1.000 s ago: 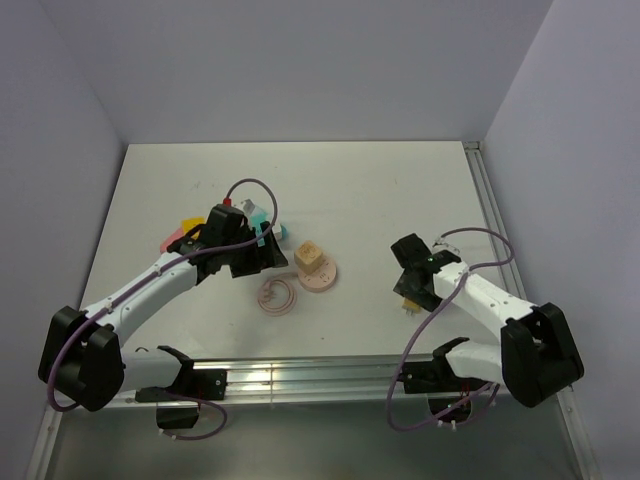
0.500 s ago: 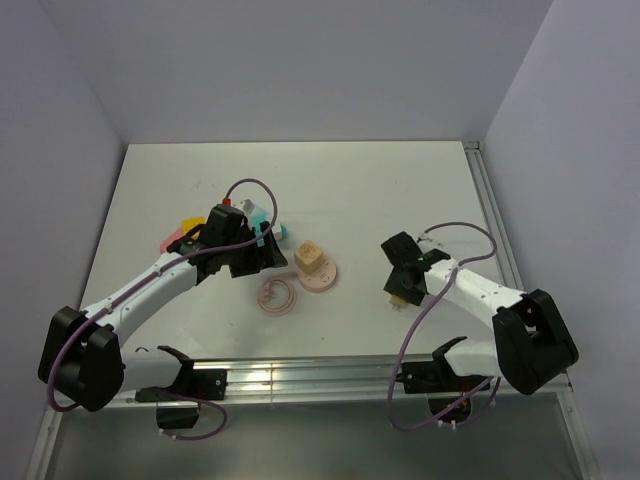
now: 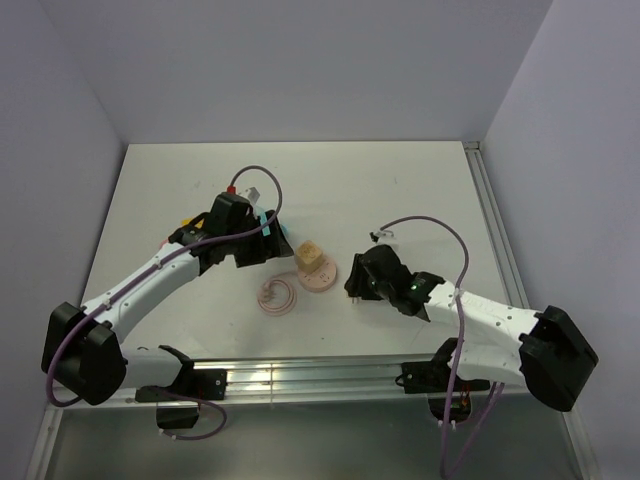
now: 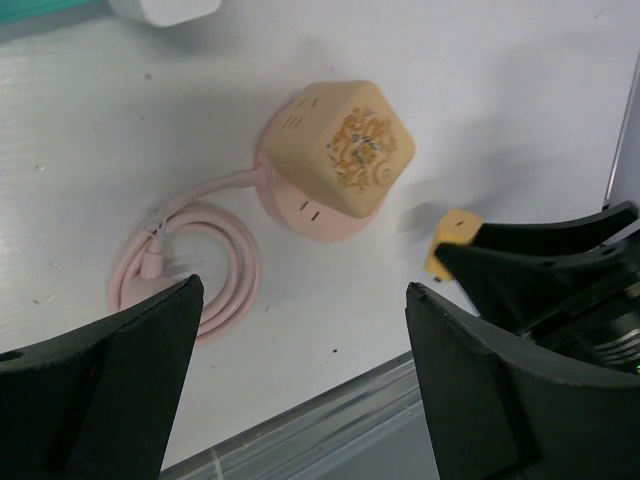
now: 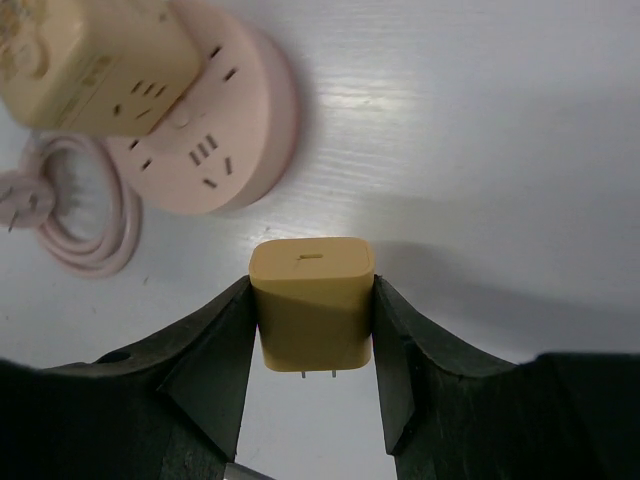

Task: Insert the plug
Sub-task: Place the plug at the center of the board.

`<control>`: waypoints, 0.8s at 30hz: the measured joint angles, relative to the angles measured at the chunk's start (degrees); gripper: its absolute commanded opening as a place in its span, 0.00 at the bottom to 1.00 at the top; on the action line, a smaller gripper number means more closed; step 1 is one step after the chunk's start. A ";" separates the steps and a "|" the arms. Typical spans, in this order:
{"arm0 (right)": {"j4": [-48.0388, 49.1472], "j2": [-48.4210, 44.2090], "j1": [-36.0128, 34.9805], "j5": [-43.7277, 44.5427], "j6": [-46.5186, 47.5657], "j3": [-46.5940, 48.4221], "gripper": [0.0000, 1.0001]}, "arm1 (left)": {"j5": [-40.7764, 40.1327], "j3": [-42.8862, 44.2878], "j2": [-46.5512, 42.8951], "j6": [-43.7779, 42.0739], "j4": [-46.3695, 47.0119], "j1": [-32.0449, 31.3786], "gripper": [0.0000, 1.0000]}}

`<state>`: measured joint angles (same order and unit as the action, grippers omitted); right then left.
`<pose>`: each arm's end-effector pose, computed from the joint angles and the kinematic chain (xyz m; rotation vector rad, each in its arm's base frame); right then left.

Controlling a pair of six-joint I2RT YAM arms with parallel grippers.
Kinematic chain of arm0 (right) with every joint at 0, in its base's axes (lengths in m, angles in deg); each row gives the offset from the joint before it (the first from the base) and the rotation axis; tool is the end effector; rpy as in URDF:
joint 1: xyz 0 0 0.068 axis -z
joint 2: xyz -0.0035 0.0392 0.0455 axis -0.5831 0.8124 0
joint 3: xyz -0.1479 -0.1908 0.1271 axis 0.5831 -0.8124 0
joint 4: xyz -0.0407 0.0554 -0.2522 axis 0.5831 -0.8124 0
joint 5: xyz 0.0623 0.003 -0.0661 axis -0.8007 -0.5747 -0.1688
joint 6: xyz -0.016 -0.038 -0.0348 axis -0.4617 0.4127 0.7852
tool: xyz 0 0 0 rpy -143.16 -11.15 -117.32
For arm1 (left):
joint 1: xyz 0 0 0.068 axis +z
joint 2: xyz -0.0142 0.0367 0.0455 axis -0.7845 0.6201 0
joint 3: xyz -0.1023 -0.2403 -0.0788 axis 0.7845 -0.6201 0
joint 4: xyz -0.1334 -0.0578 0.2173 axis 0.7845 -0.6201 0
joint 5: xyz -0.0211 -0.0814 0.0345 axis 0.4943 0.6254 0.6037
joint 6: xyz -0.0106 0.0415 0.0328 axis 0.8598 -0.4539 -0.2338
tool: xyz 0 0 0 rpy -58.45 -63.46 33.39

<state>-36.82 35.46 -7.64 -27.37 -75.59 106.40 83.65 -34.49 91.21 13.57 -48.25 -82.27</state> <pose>0.1635 0.1457 0.1895 0.0471 2.4208 0.5037 0.2310 -0.1443 0.2648 -0.1608 2.5255 -0.7842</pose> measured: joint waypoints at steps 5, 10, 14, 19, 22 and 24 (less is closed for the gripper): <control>4.52 2.01 -4.37 0.07 2.78 -1.01 0.39 | 0.04 1.18 0.00 0.57 -0.55 -0.31 0.88; 3.06 9.99 -11.17 2.27 5.53 2.36 0.39 | 0.13 1.18 0.00 0.59 -1.20 -0.33 0.88; -0.87 16.02 -19.85 5.49 7.65 8.50 0.40 | 0.20 1.18 0.00 0.50 -1.84 -0.22 0.88; -5.31 21.84 -27.65 7.74 9.14 14.27 0.42 | 1.68 1.18 0.00 -0.35 -2.40 2.49 0.88; -8.66 23.45 -30.51 8.28 9.75 15.63 0.46 | 1.68 1.11 -0.22 -1.01 -2.89 4.85 0.89; -10.21 23.82 -31.58 8.15 10.08 15.69 0.52 | 1.73 0.83 -0.59 -1.16 -2.97 5.75 0.89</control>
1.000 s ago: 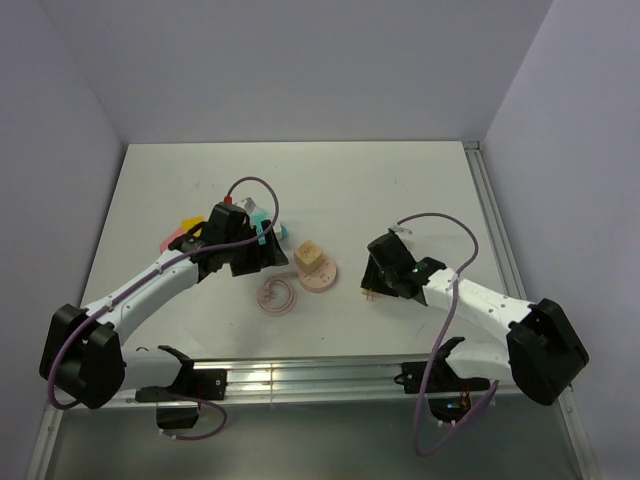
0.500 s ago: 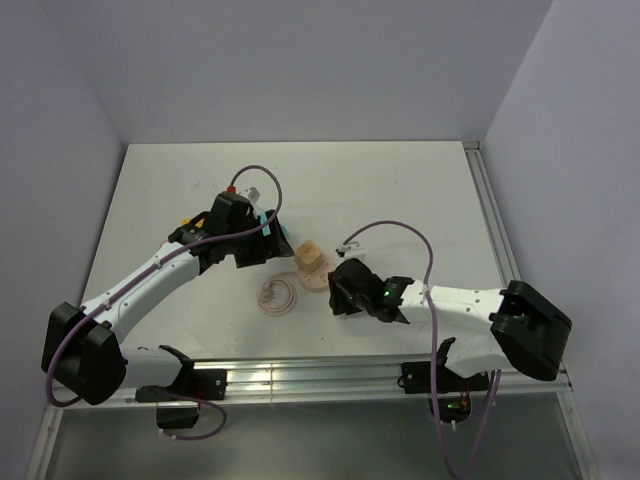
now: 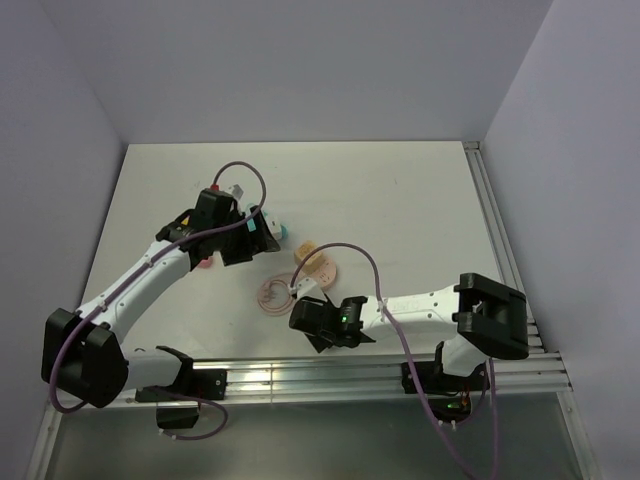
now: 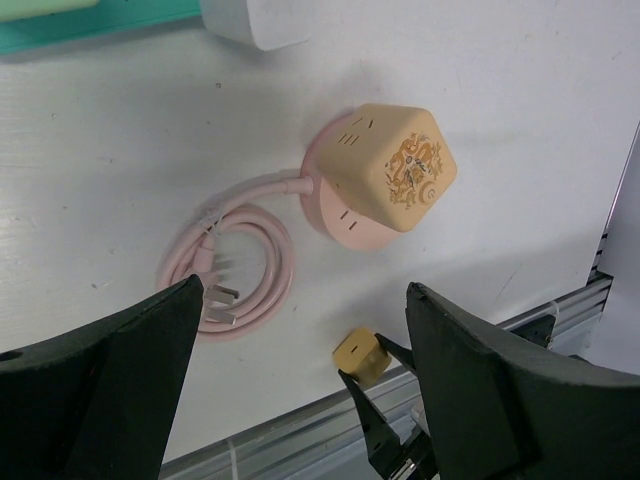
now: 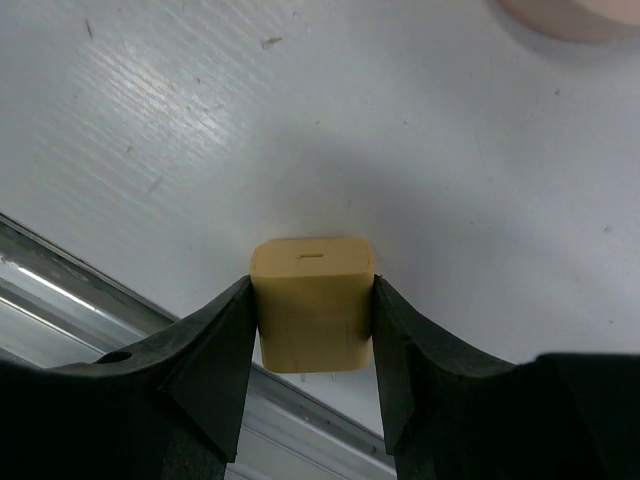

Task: Insert the plug
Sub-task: Place the plug at the center of the board, then pick up the plug from the center of the board.

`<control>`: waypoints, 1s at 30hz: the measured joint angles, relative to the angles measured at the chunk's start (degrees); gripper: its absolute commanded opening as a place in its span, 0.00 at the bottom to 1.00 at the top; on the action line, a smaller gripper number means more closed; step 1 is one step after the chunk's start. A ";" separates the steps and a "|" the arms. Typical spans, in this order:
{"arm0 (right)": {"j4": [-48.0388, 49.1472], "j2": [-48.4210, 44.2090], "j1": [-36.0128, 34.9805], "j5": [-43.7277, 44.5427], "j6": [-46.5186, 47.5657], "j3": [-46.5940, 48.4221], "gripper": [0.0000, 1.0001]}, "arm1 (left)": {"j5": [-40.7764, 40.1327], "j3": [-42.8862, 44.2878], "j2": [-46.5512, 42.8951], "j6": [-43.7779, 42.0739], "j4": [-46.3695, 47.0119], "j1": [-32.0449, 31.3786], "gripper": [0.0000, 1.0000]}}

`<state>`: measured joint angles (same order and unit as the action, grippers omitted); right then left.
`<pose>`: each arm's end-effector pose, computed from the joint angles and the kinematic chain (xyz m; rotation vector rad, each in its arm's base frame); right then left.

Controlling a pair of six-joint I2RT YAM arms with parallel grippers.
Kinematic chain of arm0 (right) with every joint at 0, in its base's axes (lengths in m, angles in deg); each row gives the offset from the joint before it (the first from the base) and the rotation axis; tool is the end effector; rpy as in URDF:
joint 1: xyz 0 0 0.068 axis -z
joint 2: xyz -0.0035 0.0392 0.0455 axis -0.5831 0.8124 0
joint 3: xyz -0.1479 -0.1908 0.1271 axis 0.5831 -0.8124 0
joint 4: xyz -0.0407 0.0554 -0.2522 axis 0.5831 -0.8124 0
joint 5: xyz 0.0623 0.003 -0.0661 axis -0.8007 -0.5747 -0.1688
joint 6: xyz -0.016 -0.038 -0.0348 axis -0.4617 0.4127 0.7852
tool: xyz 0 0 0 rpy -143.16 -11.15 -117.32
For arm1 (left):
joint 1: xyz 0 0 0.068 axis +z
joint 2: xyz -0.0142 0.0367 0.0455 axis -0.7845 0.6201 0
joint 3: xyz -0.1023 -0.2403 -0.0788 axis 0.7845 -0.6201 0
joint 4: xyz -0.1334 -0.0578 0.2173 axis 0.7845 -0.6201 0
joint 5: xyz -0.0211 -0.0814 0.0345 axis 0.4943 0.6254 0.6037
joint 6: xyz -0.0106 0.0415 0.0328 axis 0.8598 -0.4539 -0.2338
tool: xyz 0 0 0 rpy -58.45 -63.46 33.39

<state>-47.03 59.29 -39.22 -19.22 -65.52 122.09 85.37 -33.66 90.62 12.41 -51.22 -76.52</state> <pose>0.0840 0.2688 0.1640 -0.8812 2.4688 0.2263 0.2398 -0.1195 0.2685 -0.2522 2.5306 -0.7571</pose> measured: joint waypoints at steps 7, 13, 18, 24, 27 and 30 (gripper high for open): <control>-4.68 0.17 -0.33 -1.14 1.36 0.55 0.94 | 1.16 -1.64 -0.66 -0.98 -0.31 1.79 0.89; -8.96 0.76 -0.33 -2.27 4.28 5.18 0.99 | 1.53 -2.10 -0.68 -1.40 -0.28 2.56 0.89; -12.39 3.63 -0.17 -4.22 8.50 12.37 0.95 | 1.84 -2.10 -0.92 -1.99 -0.46 3.34 0.89; -15.82 9.66 1.68 -9.40 12.98 18.82 0.89 | 2.32 -2.14 -2.47 -3.45 -1.68 6.36 0.89; -17.68 10.97 3.89 -11.06 13.92 19.17 0.88 | 2.78 -2.56 -3.39 -4.17 -1.75 9.05 0.89; -19.30 12.09 5.88 -12.04 14.60 19.52 0.88 | 3.06 -3.19 -3.76 -4.63 -2.19 11.21 0.89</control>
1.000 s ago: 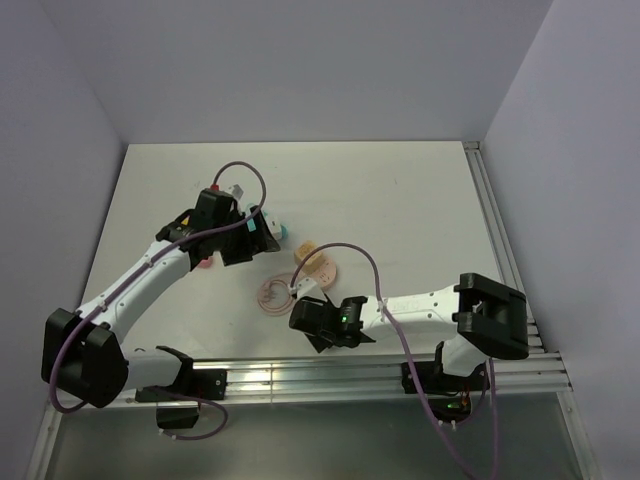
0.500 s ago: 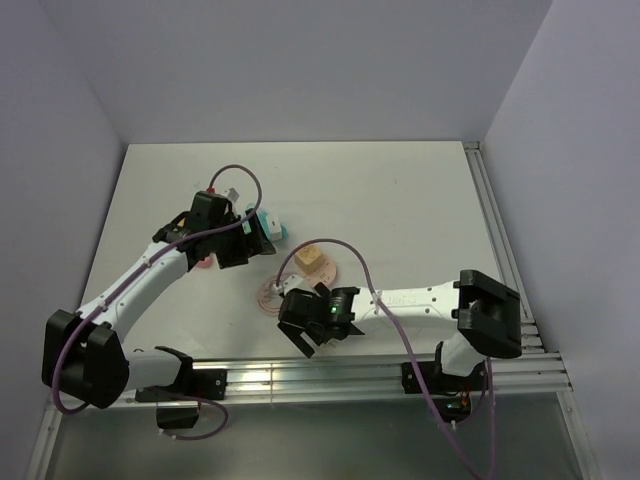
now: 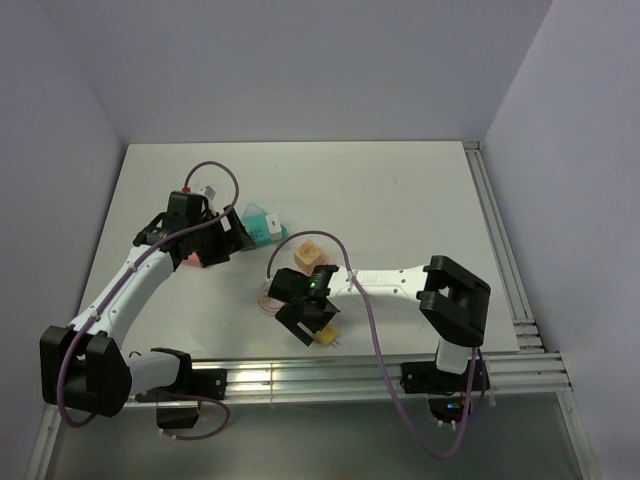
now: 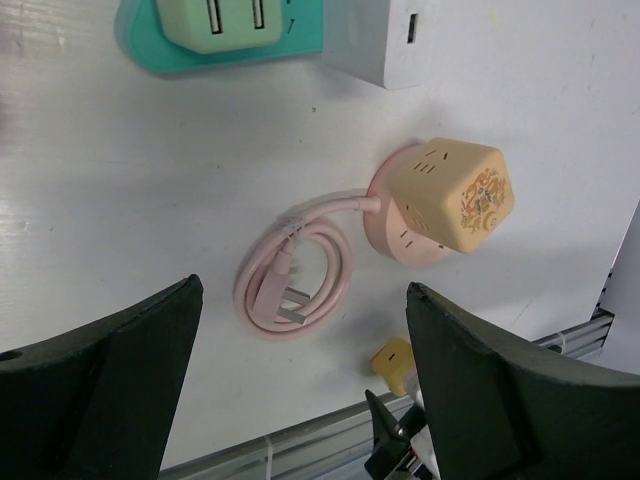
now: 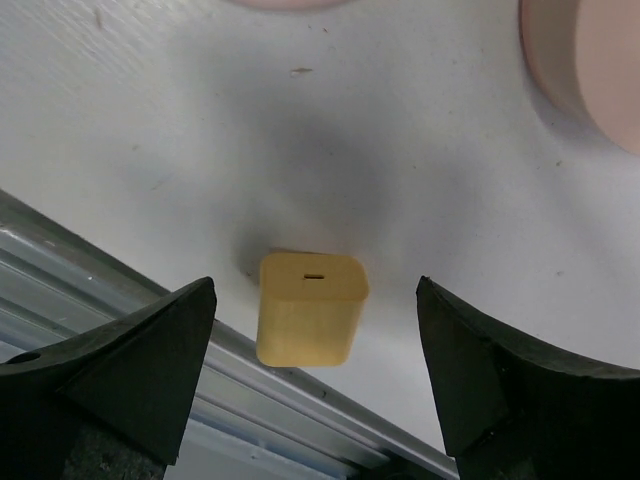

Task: Insert the plug
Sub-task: Pick up the plug from the center of the board.

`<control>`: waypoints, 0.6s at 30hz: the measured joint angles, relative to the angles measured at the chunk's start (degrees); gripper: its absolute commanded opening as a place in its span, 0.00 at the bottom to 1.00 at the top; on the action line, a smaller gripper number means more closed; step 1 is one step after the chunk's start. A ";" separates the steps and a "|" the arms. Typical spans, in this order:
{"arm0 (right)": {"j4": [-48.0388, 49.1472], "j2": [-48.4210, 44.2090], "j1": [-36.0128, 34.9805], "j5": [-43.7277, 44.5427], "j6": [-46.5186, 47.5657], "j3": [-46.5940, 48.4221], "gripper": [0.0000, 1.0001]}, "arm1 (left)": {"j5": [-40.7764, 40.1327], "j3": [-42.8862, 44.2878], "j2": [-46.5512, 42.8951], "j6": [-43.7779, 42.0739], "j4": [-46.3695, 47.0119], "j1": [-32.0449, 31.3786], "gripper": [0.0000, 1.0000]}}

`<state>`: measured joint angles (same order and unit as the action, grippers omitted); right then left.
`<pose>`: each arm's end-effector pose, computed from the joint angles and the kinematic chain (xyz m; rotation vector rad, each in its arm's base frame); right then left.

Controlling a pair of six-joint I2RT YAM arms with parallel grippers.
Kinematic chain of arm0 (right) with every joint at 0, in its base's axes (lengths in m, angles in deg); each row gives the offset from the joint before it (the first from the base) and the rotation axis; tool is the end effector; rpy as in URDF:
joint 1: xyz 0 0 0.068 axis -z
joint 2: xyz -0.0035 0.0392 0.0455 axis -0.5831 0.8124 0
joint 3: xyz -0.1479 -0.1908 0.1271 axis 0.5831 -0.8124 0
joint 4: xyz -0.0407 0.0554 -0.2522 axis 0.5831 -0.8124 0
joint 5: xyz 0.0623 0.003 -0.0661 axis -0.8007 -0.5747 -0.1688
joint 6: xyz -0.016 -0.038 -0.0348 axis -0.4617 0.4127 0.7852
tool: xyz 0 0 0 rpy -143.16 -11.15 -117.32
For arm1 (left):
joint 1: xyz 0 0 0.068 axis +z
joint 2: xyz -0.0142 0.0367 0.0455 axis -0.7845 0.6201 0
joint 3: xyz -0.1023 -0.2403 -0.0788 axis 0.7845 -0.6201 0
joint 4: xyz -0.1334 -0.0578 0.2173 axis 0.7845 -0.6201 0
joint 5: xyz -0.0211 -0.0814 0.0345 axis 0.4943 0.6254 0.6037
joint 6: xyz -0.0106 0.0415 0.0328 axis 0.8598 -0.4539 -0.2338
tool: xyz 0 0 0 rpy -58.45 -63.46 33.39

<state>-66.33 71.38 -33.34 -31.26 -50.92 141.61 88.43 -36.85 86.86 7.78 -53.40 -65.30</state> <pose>0.1215 0.3062 0.1810 -1.2553 2.6087 0.1258 0.2397 -0.0679 0.2638 -0.3753 2.5050 -0.7009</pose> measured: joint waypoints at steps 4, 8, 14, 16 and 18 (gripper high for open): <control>-1.60 0.98 1.53 -1.84 0.61 0.52 0.85 | 0.52 -0.11 0.00 -0.79 -0.70 0.90 0.89; -2.67 1.57 1.75 -3.67 1.42 1.51 0.79 | 1.42 -0.13 0.00 -1.27 -0.74 1.40 0.89; -3.13 1.97 2.27 -6.19 2.27 2.45 0.75 | 2.21 -0.13 0.00 -1.70 -0.74 1.90 0.89; -3.21 2.82 2.47 -6.91 2.60 2.75 0.73 | 2.32 -0.13 0.00 -1.79 -0.74 1.97 0.89; -3.32 3.91 2.58 -7.43 2.89 2.91 0.71 | 2.49 -0.15 0.00 -1.84 -0.74 2.05 0.89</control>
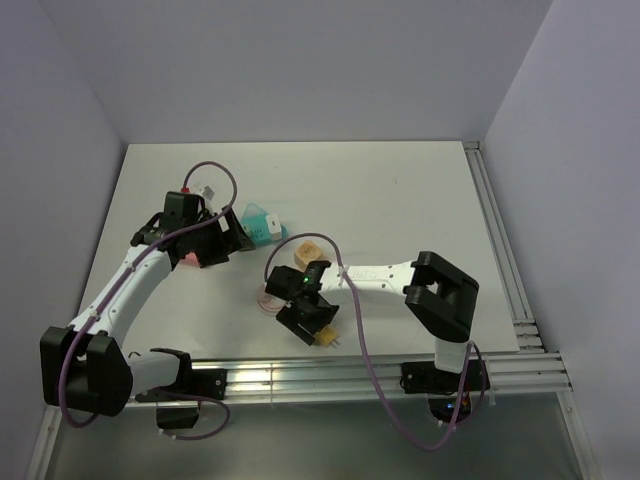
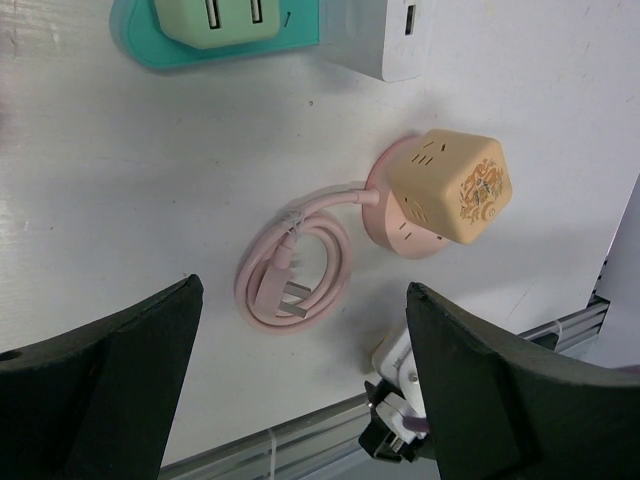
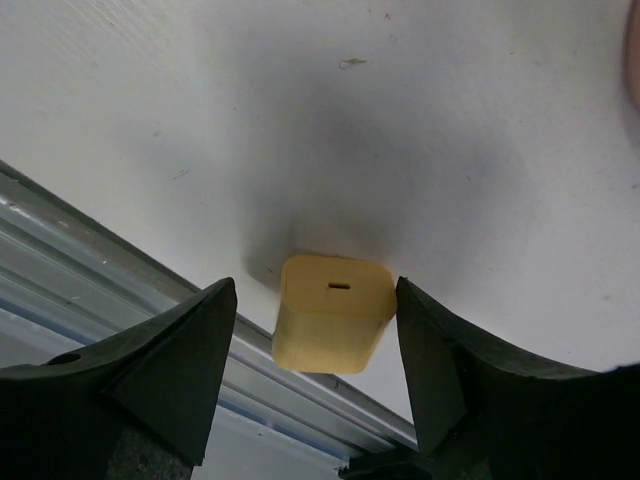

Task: Insert the plug
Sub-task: Pick up the plug from the center of the board.

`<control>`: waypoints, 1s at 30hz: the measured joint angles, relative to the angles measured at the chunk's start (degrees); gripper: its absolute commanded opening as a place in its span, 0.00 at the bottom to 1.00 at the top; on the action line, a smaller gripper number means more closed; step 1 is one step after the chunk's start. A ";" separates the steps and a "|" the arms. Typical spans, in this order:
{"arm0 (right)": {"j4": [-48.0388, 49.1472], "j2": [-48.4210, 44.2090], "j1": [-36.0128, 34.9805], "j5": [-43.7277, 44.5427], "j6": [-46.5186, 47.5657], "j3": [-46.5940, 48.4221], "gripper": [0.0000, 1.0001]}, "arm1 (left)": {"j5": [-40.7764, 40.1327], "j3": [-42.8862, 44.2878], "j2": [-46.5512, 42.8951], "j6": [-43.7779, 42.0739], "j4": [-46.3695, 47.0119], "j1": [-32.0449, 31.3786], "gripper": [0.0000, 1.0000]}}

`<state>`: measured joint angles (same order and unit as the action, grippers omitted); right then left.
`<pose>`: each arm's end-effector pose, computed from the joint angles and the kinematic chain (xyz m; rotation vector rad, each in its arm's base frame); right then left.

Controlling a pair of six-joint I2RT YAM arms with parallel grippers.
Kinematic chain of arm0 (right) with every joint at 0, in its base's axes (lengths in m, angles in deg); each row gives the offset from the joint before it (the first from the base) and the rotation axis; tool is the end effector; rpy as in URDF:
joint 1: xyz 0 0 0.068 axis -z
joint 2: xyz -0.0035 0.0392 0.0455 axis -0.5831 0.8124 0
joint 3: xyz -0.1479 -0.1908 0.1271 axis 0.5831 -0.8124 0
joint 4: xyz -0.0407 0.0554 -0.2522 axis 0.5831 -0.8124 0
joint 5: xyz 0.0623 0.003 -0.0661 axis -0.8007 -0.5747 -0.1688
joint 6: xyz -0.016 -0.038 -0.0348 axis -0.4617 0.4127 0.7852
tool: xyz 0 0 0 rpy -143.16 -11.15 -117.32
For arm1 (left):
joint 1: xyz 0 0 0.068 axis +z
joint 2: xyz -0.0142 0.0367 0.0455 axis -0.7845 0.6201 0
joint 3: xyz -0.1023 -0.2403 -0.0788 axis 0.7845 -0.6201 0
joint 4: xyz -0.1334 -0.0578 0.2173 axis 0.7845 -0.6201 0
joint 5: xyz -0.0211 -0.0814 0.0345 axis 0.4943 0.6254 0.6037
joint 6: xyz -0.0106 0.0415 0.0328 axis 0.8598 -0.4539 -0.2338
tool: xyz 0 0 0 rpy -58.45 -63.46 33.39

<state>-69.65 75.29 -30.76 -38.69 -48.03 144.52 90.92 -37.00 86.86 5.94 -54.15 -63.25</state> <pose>0.1341 0.3096 0.1713 -1.3404 2.7160 0.1893 0.2401 -0.0604 0.2624 -0.3646 2.5160 -0.7224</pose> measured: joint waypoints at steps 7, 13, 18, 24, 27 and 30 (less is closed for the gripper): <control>-0.55 1.70 0.07 -1.38 0.68 0.00 0.56 | 0.22 0.00 0.02 -0.02 0.02 0.22 0.89; -0.74 1.70 0.07 -1.51 1.05 0.00 0.43 | 0.24 -0.04 0.02 -0.02 0.02 0.31 0.89; 0.00 0.76 0.13 -0.31 0.90 -0.04 0.34 | 0.26 -0.11 0.02 -0.02 0.02 0.31 0.89; 6.27 -8.85 2.36 3.19 -0.37 -3.87 0.28 | 0.70 -0.13 0.13 0.00 0.04 0.31 0.89; 10.97 -16.11 4.57 5.73 -1.70 -7.54 0.19 | 1.11 -0.13 0.15 0.00 0.07 0.33 0.89; 16.13 -22.18 6.56 9.07 -3.21 -11.17 0.17 | 1.60 -0.20 0.22 0.00 0.09 0.35 0.89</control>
<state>-53.52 53.10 -24.21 -29.62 -51.25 133.35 92.52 -37.20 87.08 5.94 -54.06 -62.90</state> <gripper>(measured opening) 0.534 0.887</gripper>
